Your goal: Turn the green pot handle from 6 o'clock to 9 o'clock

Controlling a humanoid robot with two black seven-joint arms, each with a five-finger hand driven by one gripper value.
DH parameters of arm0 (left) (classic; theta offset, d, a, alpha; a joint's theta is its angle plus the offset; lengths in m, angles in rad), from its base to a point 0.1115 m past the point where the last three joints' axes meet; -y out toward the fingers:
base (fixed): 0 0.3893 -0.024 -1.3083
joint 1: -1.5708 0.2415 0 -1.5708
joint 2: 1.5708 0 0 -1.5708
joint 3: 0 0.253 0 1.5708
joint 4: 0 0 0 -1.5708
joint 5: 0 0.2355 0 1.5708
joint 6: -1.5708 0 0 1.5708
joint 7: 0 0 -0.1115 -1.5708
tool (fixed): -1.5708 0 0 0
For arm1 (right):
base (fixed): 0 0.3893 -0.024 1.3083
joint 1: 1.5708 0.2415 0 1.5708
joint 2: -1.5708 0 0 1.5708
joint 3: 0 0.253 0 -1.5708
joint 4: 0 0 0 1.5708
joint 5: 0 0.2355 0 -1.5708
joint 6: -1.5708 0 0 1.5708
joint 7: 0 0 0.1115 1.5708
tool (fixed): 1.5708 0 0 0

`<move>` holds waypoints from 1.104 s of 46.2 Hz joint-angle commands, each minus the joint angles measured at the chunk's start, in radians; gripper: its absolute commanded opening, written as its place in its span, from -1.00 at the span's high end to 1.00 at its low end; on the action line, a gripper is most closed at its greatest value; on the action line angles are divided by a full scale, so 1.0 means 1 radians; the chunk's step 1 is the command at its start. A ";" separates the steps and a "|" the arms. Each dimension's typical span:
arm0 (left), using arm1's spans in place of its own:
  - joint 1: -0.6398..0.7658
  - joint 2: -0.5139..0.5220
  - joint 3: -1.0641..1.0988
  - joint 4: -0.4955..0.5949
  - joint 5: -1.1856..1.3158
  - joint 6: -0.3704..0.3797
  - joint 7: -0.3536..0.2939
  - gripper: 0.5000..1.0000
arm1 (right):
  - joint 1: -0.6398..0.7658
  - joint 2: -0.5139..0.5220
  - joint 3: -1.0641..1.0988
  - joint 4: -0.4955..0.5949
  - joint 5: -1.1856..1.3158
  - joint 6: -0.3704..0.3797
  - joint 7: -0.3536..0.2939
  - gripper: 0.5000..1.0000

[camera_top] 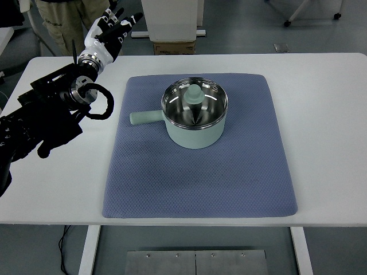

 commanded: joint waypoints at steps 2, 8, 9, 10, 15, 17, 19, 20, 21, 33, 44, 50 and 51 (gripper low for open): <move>0.025 -0.026 -0.024 0.000 0.010 -0.004 -0.013 -1.00 | 0.000 0.000 0.000 0.000 0.000 0.000 0.000 -1.00; 0.063 -0.045 -0.060 0.002 0.021 -0.010 -0.036 -1.00 | 0.000 0.000 0.000 0.000 0.000 0.000 0.000 -1.00; 0.067 -0.045 -0.064 0.000 0.025 -0.013 -0.042 -1.00 | 0.000 0.000 0.000 0.000 0.000 0.000 0.000 -1.00; 0.070 -0.045 -0.067 0.000 0.030 -0.016 -0.050 -1.00 | 0.000 0.000 0.000 0.000 0.000 0.000 0.000 -1.00; 0.085 -0.045 -0.084 0.000 0.045 -0.024 -0.061 -1.00 | 0.000 0.000 0.000 0.000 0.000 0.000 0.000 -1.00; 0.093 -0.045 -0.096 0.000 0.054 -0.028 -0.062 -1.00 | 0.000 0.000 0.000 0.000 0.000 0.000 0.000 -1.00; 0.099 -0.045 -0.112 0.000 0.071 -0.039 -0.067 -1.00 | 0.000 0.000 0.000 0.000 0.000 0.000 0.000 -1.00; 0.099 -0.045 -0.121 0.000 0.082 -0.044 -0.067 -1.00 | 0.000 0.000 0.000 0.000 0.000 0.000 0.000 -1.00; 0.100 -0.045 -0.130 0.000 0.094 -0.045 -0.067 -1.00 | 0.000 0.000 0.000 0.000 0.000 0.000 0.000 -1.00; 0.142 -0.045 -0.282 0.002 0.249 -0.045 -0.065 -1.00 | 0.000 0.000 0.000 0.000 0.000 0.000 0.000 -1.00; 0.151 -0.045 -0.357 0.002 0.318 -0.039 -0.064 -1.00 | 0.000 0.000 0.000 0.000 0.000 0.000 0.000 -1.00; 0.159 -0.045 -0.357 0.002 0.323 -0.041 -0.062 -1.00 | 0.000 0.000 0.000 0.000 0.000 0.000 -0.001 -1.00; 0.160 -0.045 -0.357 0.002 0.323 -0.039 -0.061 -1.00 | 0.000 0.000 0.000 0.000 0.000 0.000 -0.001 -1.00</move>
